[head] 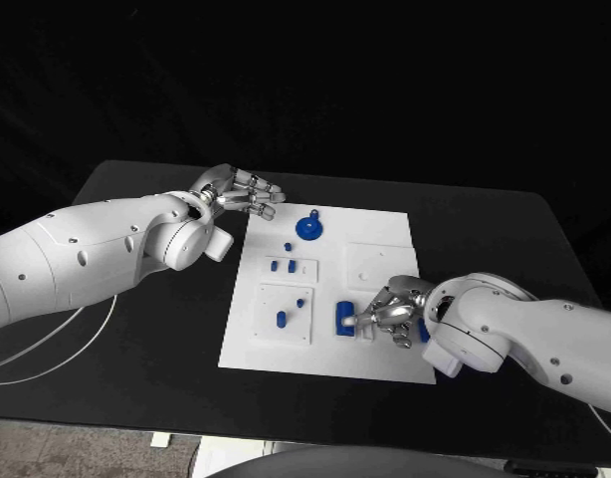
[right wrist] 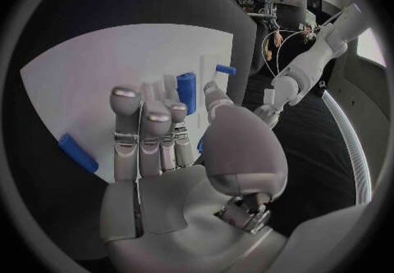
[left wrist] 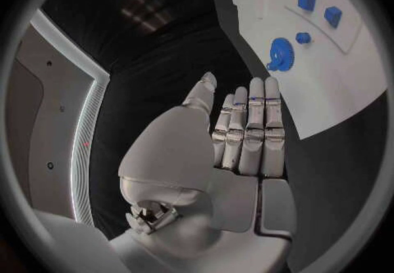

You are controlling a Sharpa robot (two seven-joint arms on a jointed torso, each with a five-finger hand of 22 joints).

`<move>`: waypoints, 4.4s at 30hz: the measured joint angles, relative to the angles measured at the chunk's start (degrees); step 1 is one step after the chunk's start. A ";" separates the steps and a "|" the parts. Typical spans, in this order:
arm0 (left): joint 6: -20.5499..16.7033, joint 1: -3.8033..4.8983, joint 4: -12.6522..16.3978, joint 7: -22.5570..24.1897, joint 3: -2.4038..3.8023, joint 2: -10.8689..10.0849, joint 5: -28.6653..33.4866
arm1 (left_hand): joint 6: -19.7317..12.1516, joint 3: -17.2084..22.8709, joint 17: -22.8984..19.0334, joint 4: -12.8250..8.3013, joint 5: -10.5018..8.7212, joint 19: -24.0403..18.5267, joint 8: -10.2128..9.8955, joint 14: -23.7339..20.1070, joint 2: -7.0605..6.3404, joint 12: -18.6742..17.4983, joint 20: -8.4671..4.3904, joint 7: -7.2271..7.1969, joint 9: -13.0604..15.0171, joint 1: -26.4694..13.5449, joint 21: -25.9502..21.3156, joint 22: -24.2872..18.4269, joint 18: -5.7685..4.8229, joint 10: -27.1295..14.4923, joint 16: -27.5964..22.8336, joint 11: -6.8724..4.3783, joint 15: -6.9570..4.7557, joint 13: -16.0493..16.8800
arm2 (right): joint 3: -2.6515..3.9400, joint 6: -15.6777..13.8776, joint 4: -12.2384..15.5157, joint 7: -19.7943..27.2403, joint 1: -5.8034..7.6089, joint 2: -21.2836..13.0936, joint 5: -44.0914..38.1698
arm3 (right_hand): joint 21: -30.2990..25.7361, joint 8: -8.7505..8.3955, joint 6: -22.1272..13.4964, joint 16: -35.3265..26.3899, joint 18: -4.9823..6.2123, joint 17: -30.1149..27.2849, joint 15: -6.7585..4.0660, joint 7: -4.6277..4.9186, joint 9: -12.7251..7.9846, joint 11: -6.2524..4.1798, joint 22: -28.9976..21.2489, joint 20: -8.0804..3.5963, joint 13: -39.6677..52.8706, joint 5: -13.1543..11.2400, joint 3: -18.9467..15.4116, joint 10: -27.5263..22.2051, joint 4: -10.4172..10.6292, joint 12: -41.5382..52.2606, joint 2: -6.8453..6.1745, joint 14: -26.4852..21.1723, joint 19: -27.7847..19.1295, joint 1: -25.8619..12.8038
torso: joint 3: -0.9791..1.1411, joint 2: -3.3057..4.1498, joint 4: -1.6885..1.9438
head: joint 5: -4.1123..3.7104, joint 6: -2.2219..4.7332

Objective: Assemble the parts on the task board

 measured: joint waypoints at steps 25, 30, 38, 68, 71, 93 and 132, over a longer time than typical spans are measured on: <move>0.09 -0.01 0.25 0.13 -0.02 -0.78 -0.10 | 0.01 0.00 0.10 0.00 0.00 0.22 0.00 0.00 0.00 0.00 0.22 0.00 0.00 0.00 0.23 -0.35 0.01 0.00 0.00 0.00 0.00 0.00 | 3.91 -0.12 -1.57 8.09 -0.01 -9.94 1.16 | 0.87 0.00 -0.67 0.42 0.00 0.06 0.01 0.16 0.01 -0.22 0.00 0.00 0.64 9.02 -7.81 0.22 -7.11 1.72 5.71 0.01 0.00 -1.43 | 0.03 -0.02 -0.14 | -3.16 1.01; 0.08 -0.02 0.39 0.26 -0.05 -0.93 -0.10 | 0.01 0.00 0.10 0.00 0.00 0.42 0.00 0.00 0.00 0.00 0.00 0.00 0.00 0.00 0.23 -0.48 0.00 0.00 0.00 0.00 0.00 0.00 | 4.36 2.76 -2.61 7.81 -0.02 -11.12 -0.25 | 0.87 0.00 -0.67 0.42 0.00 -0.02 0.01 0.16 0.01 -0.21 0.00 0.00 0.51 9.34 -8.67 0.22 -8.29 1.72 6.36 0.00 0.00 -1.63 | 0.08 -0.02 -0.10 | -3.98 1.04; 0.07 -0.03 0.46 0.39 -0.16 -1.01 -0.10 | 0.04 0.00 0.09 0.00 0.00 0.42 0.00 0.00 0.00 0.00 0.00 0.03 0.00 0.00 0.23 -0.48 0.01 0.00 0.00 0.00 0.00 0.00 | 4.51 6.86 -3.17 3.55 -0.04 -11.80 -4.78 | 0.87 0.00 -0.36 0.70 0.00 0.40 0.02 -0.16 0.01 -0.21 -0.01 0.00 0.53 9.80 -9.60 0.22 -9.22 1.72 7.95 0.01 0.00 -2.46 | 0.01 -0.01 -0.10 | -4.78 0.93; 0.07 -0.03 0.61 0.28 -0.23 -1.19 -0.12 | 0.05 -0.16 0.13 -0.17 0.00 0.42 0.00 0.00 0.00 0.00 0.00 0.03 0.00 0.00 0.23 -0.78 0.00 0.00 0.00 0.00 0.00 0.00 | 4.71 11.44 -1.89 -3.20 -3.57 -10.05 -11.17 | 0.87 0.22 0.08 0.69 0.00 0.49 0.03 -0.15 0.25 -0.20 0.03 0.00 0.47 12.41 -16.01 0.23 -8.97 1.73 9.98 0.01 0.00 -3.44 | -0.10 0.01 0.10 | -6.26 0.09; 0.07 -0.03 0.61 0.24 -0.23 -1.23 -0.13 | 0.05 -0.16 0.13 -0.17 0.00 0.41 0.00 0.00 0.00 0.00 0.00 0.03 0.00 0.00 0.23 -0.77 0.01 0.00 0.00 0.00 0.00 0.00 | 4.77 11.34 -1.89 -3.33 -3.73 -9.70 -10.82 | 0.87 0.32 0.16 0.69 0.00 0.48 0.03 -0.24 0.26 -0.19 0.03 0.00 0.48 12.79 -16.01 0.24 -8.97 1.73 10.22 0.02 0.00 -3.20 | -0.10 0.01 0.10 | -6.19 0.02; 0.09 -0.03 0.65 -0.09 -0.23 -1.40 -0.14 | 0.05 -0.16 0.12 -0.16 0.23 0.41 0.00 0.00 0.00 0.00 0.00 0.04 0.00 0.00 0.23 -0.90 0.00 0.00 0.00 0.00 0.00 0.00 | 5.04 9.41 -3.25 -2.39 -4.49 -8.71 -9.07 | 1.04 0.21 2.33 0.69 -0.02 0.78 0.22 -0.11 0.71 -0.41 0.02 0.00 0.26 0.59 27.80 0.02 -12.58 1.38 5.39 0.04 0.00 -6.75 | -0.14 -0.04 0.03 | -6.09 -0.16; 0.25 -0.03 0.64 -0.38 -0.27 -1.11 -0.16 | 0.05 -0.16 0.10 -0.16 0.22 0.41 0.00 0.00 0.00 0.00 0.00 0.04 0.00 0.00 0.23 -1.11 0.01 0.00 0.00 0.00 0.00 0.00 | 6.57 3.98 0.35 -1.96 -3.80 -4.54 -2.91 | 1.78 -0.61 3.29 1.20 -0.02 1.16 0.25 -0.32 -0.37 -0.43 0.00 0.00 -0.22 6.06 31.49 -0.19 -18.56 1.16 5.54 0.02 0.00 -7.28 | -0.14 -0.02 0.10 | -5.21 0.17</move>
